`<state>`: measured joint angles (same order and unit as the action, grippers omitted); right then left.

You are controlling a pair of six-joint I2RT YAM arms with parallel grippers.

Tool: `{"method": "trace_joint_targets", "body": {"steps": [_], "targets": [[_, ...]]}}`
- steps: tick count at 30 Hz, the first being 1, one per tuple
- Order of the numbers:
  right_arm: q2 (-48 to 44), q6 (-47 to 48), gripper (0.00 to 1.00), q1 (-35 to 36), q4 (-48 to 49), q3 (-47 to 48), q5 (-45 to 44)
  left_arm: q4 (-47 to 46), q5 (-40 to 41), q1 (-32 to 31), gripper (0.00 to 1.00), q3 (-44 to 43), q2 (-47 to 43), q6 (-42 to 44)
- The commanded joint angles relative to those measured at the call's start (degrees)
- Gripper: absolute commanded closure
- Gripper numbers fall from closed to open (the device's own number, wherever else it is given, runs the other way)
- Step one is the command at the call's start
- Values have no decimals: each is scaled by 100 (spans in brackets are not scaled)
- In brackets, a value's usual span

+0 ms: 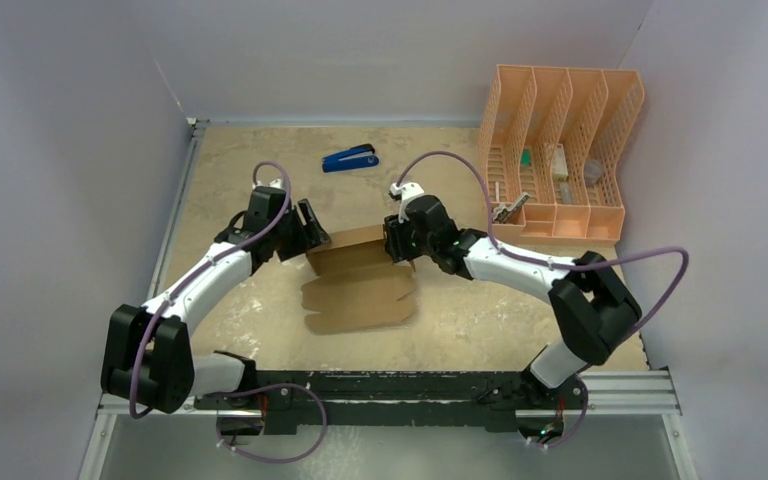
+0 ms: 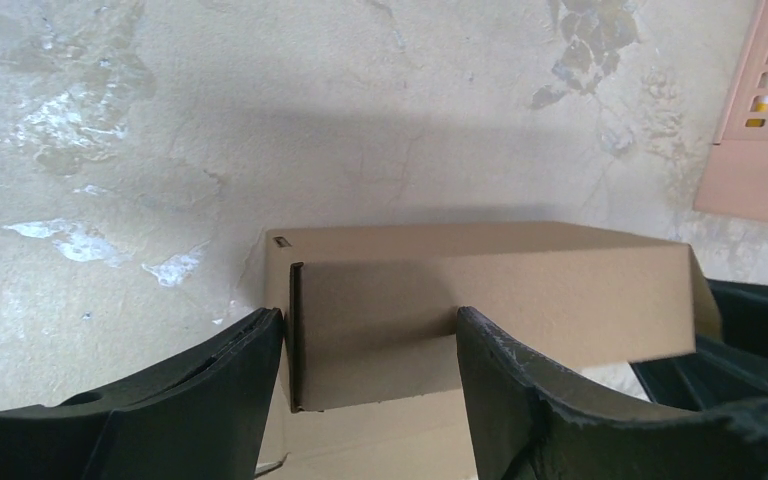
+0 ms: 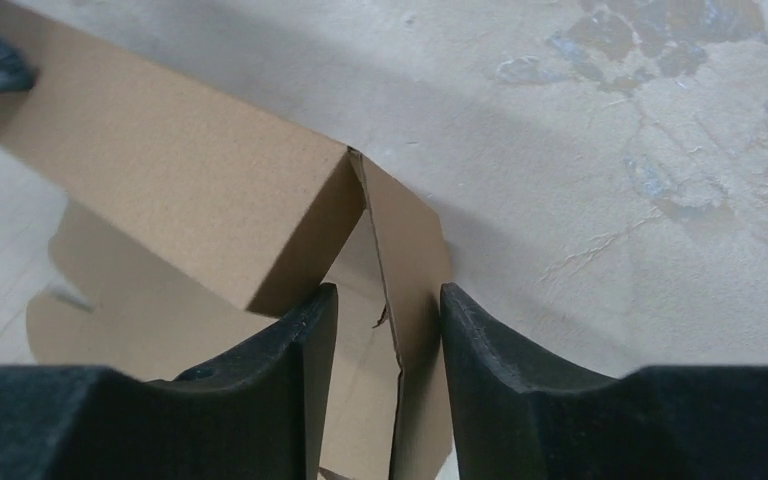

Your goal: Fold the paper box

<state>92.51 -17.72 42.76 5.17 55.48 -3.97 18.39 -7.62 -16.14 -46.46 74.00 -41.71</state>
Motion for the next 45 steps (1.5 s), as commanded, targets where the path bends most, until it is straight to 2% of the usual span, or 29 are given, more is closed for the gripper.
{"method": "trace_joint_targets", "body": {"steps": [1,4,11,14,26,29,34,37,43,45], "targets": [[-545,377,52,45,177,-206,729,48,192,-21,37,53,-175,280],[-713,520,49,-28,400,-481,1150,56,237,-21,37,67,-160,308],[-900,773,48,-316,943,-962,2481,66,252,-21,37,63,-106,331],[-882,858,48,-431,801,-912,2787,106,265,-21,37,26,-93,336],[-1379,1299,44,-567,-289,-886,2361,291,306,-21,37,-45,-144,427],[-1249,1465,49,-566,-691,-677,2284,384,244,-21,37,-78,-156,478],[-911,1210,62,-504,-664,-557,2009,423,124,-21,37,36,-224,436],[-879,1008,70,-201,-673,-480,1440,362,75,-21,37,152,-327,275],[-462,380,97,506,-832,-42,-242,-88,-146,-21,37,436,-547,-251],[-280,175,100,531,-804,149,-683,-221,-163,-21,37,440,-589,-360]]}}
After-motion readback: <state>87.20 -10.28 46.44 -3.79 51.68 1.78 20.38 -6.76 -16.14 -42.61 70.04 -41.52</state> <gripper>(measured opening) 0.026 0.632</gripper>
